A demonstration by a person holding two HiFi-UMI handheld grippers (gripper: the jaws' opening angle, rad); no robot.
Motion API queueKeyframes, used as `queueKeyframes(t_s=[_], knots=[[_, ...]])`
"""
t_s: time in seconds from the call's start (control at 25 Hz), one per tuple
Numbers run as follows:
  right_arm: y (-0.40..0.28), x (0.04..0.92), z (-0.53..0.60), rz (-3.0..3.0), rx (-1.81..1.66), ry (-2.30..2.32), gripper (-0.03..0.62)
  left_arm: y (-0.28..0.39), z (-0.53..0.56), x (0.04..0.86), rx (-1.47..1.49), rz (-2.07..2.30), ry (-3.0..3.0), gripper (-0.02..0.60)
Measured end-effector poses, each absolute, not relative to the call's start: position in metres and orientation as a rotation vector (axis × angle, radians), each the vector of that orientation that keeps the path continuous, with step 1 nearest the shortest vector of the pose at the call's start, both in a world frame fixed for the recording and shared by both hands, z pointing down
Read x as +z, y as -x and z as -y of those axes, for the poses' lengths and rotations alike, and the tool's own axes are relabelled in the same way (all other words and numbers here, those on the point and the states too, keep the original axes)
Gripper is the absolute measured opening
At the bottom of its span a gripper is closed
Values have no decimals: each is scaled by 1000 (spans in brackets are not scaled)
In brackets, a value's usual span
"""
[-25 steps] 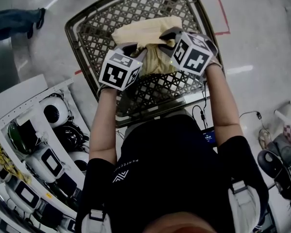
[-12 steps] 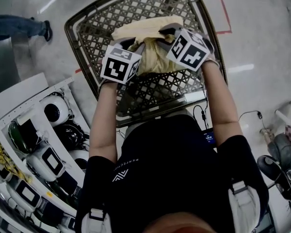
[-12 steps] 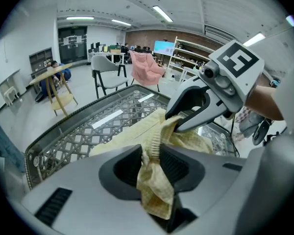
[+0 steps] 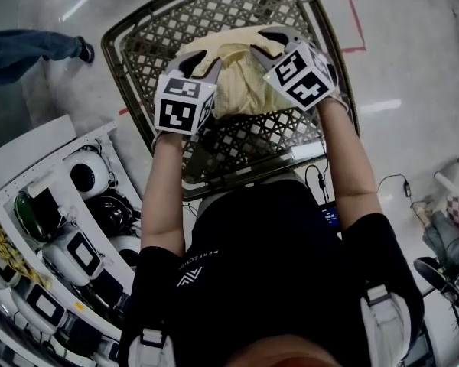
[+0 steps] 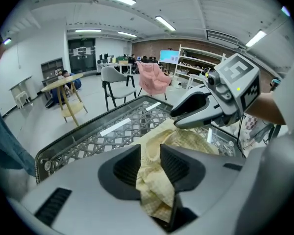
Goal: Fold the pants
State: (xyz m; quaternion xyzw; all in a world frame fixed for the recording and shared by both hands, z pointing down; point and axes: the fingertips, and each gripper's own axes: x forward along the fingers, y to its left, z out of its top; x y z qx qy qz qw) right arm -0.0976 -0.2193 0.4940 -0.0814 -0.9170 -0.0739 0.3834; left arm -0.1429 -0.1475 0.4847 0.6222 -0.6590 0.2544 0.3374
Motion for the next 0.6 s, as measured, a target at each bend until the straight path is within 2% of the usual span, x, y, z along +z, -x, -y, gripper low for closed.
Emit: queueKeyframes(t_s=[0.2,0.4,0.6], knots=[[94,484,212,2387,-153,230,69,123,149,484,645,1648,-1682,58],[82,484,199,2366,-155,274,60,100,145,504,686,1517,-1708,40],[68,487,195,2348,-139,261,60,113,146,515,729,1605,-1637,40]])
